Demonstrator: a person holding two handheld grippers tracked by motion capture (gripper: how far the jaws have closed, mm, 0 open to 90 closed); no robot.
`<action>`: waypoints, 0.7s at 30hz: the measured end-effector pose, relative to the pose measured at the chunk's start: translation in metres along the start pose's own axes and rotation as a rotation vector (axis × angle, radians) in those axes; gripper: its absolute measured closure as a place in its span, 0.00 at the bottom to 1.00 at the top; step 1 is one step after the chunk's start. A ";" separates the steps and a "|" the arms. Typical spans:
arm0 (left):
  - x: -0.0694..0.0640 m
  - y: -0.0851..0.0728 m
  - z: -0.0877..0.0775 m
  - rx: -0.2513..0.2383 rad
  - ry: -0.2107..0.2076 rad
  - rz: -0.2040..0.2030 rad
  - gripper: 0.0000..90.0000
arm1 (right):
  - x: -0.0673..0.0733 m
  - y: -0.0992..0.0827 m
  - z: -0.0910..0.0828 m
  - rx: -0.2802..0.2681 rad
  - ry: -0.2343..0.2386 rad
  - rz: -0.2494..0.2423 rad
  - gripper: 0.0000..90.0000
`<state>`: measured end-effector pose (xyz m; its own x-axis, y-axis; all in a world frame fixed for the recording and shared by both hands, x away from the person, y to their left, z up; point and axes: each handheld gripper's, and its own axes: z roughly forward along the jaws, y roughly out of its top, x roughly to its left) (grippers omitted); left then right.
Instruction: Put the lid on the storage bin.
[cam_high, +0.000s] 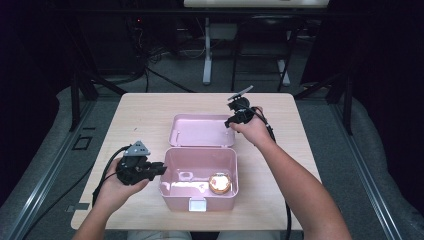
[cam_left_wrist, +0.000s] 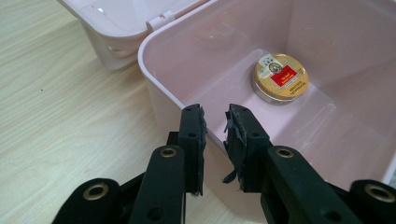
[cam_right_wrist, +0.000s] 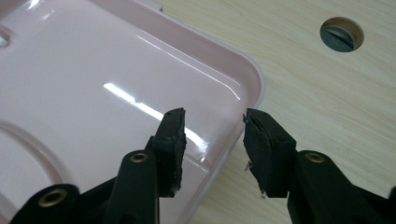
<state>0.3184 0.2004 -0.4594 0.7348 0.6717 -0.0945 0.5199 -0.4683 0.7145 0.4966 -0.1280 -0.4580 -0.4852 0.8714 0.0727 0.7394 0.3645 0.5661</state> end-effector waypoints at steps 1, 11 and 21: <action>0.000 0.000 0.000 0.001 0.000 0.000 0.84 | -0.001 0.001 0.002 0.003 0.003 0.004 0.64; 0.000 0.000 0.000 0.001 0.002 0.001 0.84 | -0.010 0.011 0.015 0.009 -0.012 0.046 0.63; -0.002 0.000 0.000 -0.001 0.012 0.005 0.84 | -0.018 0.012 0.026 0.011 -0.010 0.103 0.65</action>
<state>0.3171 0.1990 -0.4592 0.7319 0.6764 -0.0826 0.5162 -0.4711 0.7153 0.5264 -0.1310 -0.4734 -0.4015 0.9078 0.1217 0.7905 0.2763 0.5466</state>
